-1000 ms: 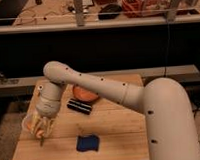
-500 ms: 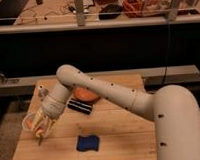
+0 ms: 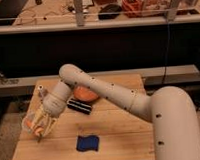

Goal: Place the pepper in the ceramic cup

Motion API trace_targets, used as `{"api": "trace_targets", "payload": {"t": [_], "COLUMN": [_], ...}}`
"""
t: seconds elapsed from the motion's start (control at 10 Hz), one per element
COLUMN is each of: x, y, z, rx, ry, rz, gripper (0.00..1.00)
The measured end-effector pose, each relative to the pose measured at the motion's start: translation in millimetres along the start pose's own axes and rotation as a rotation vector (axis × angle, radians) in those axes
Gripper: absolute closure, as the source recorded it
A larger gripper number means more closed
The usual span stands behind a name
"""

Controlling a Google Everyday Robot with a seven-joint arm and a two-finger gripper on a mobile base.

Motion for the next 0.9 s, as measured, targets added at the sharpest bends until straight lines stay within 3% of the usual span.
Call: {"api": "trace_targets", "payload": {"t": [0.2,0.3,0.5,0.7,0.9], "x": [0.2,0.8,0.2,1.7,1.7], "y": [-1.4,-1.1,0.1,-1.5,-1.9], "z": [-2.5,-2.4,-5.7,-3.8,0.1], "rx": [-0.026,-0.061,-0.11,-0.119,-0.103], "ry": [-0.049,-0.098,-0.149,-0.146,-0.097], "rz": [0.003,0.017,0.052,0.086,0.138], "gripper": [1.0,1.0,1.0,1.0,1.0]}}
